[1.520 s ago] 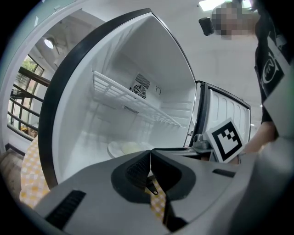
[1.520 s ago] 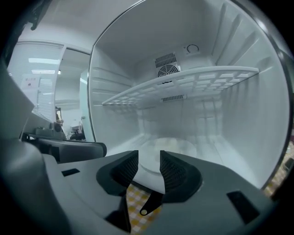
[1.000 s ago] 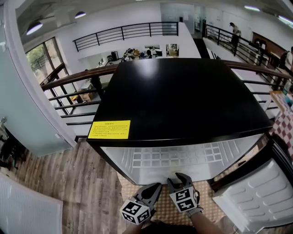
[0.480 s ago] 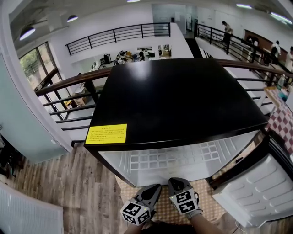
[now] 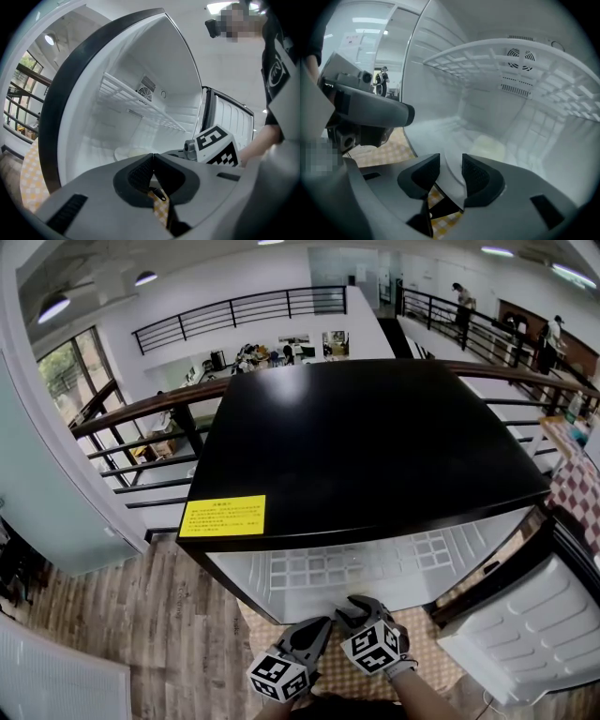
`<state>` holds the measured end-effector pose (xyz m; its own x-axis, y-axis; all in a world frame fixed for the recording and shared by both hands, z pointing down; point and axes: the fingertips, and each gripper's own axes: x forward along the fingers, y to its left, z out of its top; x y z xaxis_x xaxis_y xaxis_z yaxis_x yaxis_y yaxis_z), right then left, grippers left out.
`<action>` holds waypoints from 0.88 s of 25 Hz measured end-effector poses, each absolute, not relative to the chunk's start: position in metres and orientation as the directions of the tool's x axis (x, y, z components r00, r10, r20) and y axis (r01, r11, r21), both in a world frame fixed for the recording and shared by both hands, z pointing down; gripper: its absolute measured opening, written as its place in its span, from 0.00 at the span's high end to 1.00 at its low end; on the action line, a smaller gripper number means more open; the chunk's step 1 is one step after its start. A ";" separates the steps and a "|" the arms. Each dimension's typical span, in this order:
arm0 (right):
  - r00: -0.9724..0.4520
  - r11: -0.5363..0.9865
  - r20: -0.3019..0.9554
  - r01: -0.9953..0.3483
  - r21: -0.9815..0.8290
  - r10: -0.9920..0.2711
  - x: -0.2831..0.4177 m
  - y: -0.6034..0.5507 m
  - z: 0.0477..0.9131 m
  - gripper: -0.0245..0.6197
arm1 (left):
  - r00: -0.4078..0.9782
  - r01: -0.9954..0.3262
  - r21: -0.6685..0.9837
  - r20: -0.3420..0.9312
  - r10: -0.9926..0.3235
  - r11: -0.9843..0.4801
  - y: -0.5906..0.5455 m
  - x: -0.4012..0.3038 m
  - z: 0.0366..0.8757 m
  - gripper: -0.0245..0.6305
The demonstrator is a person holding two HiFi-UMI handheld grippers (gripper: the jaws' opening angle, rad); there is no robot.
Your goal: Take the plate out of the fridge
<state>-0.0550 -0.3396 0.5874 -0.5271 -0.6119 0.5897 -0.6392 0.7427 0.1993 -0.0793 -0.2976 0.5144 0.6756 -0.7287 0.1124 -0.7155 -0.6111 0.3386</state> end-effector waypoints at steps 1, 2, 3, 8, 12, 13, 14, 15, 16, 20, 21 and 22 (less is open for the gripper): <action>-0.519 0.736 0.588 -0.644 0.208 -0.620 -0.054 -0.341 0.587 0.74 | 0.673 -0.718 0.339 0.111 -0.731 -0.608 -0.298 -0.081 0.514 0.95; -0.517 0.733 0.585 -0.647 0.211 -0.625 -0.053 -0.343 0.587 0.78 | 0.669 -0.721 0.341 0.111 -0.735 -0.604 -0.299 -0.083 0.514 0.95; -0.519 0.735 0.583 -0.642 0.217 -0.625 -0.053 -0.343 0.586 0.78 | 0.664 -0.723 0.344 0.111 -0.739 -0.599 -0.300 -0.086 0.515 0.95; -0.521 0.752 0.578 -0.596 0.281 -0.628 -0.054 -0.339 0.585 0.82 | 0.660 -0.722 0.363 0.110 -0.743 -0.588 -0.301 -0.088 0.517 0.95; -0.517 0.754 0.577 -0.580 0.307 -0.632 -0.053 -0.334 0.584 0.84 | 0.666 -0.716 0.371 0.111 -0.738 -0.591 -0.301 -0.086 0.520 0.95; -0.517 0.755 0.576 -0.574 0.316 -0.634 -0.053 -0.331 0.584 0.84 | 0.668 -0.714 0.373 0.111 -0.736 -0.592 -0.301 -0.085 0.520 0.95; -0.518 0.757 0.574 -0.568 0.324 -0.635 -0.052 -0.328 0.584 0.84 | 0.670 -0.712 0.375 0.111 -0.734 -0.594 -0.300 -0.084 0.521 0.95; -0.519 0.758 0.572 -0.562 0.331 -0.635 -0.052 -0.324 0.584 0.84 | 0.673 -0.709 0.377 0.110 -0.731 -0.596 -0.300 -0.083 0.521 0.95; -0.521 0.759 0.570 -0.558 0.336 -0.636 -0.051 -0.320 0.584 0.84 | 0.676 -0.706 0.379 0.109 -0.729 -0.598 -0.300 -0.081 0.521 0.95; -0.532 0.759 0.557 -0.559 0.335 -0.638 -0.050 -0.308 0.581 0.85 | 0.679 -0.703 0.383 0.111 -0.726 -0.599 -0.300 -0.081 0.522 0.95; -0.534 0.758 0.554 -0.560 0.334 -0.638 -0.049 -0.305 0.581 0.85 | 0.679 -0.703 0.383 0.111 -0.725 -0.599 -0.300 -0.081 0.522 0.95; -0.537 0.759 0.553 -0.559 0.333 -0.638 -0.049 -0.303 0.580 0.85 | 0.680 -0.703 0.383 0.112 -0.725 -0.600 -0.299 -0.081 0.522 0.95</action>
